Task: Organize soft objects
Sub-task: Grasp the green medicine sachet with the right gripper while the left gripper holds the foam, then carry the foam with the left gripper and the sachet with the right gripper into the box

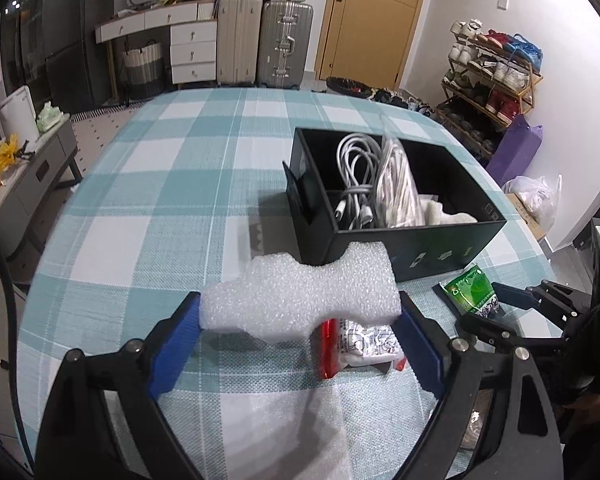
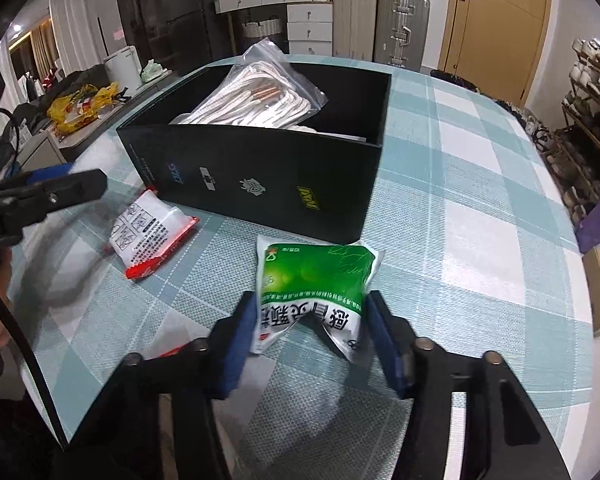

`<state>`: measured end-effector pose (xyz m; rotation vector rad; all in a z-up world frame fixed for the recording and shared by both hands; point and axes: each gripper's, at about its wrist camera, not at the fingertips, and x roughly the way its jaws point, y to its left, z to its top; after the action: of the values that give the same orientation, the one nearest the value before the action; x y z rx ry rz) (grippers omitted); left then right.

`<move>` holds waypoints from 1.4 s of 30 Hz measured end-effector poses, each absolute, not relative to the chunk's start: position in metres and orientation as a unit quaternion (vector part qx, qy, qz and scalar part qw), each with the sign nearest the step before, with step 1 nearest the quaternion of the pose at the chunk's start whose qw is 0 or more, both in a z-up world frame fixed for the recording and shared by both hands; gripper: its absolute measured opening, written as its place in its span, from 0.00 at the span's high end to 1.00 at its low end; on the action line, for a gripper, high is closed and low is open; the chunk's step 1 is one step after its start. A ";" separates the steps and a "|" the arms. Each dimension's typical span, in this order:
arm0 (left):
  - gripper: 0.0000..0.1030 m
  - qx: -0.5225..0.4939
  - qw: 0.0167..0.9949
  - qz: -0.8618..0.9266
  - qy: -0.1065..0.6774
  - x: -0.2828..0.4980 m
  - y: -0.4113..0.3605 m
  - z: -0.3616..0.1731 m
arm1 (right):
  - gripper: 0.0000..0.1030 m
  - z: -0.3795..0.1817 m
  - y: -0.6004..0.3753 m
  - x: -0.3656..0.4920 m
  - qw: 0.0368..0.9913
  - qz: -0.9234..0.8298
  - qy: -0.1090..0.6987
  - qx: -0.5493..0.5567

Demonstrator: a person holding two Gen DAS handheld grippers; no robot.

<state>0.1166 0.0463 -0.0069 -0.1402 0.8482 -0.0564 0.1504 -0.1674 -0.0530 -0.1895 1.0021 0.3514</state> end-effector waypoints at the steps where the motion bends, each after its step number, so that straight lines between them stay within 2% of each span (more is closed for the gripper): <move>1: 0.12 -0.067 0.910 -0.027 0.409 0.116 0.046 -0.005 | 0.55 -0.053 -0.169 0.150 0.859 0.169 0.475 -0.088; 3: 0.12 -0.064 0.912 -0.028 0.403 0.115 0.045 -0.002 | 0.60 -0.052 -0.174 0.148 0.860 0.170 0.473 -0.082; 5: 0.12 -0.058 0.915 -0.028 0.398 0.113 0.044 0.000 | 0.62 -0.051 -0.178 0.146 0.862 0.173 0.471 -0.071; 29: 0.12 -0.011 0.936 -0.028 0.351 0.116 0.032 0.032 | 0.62 0.017 -0.180 0.118 0.912 0.222 0.344 -0.021; 42: 0.12 -0.006 0.937 -0.043 0.347 0.139 0.022 0.036 | 0.62 0.019 -0.170 0.139 0.916 0.225 0.332 -0.021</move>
<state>0.1387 0.0219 0.0356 -0.0124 0.7098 -0.0870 0.1394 -0.1700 0.0194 -0.0431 0.6823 0.4632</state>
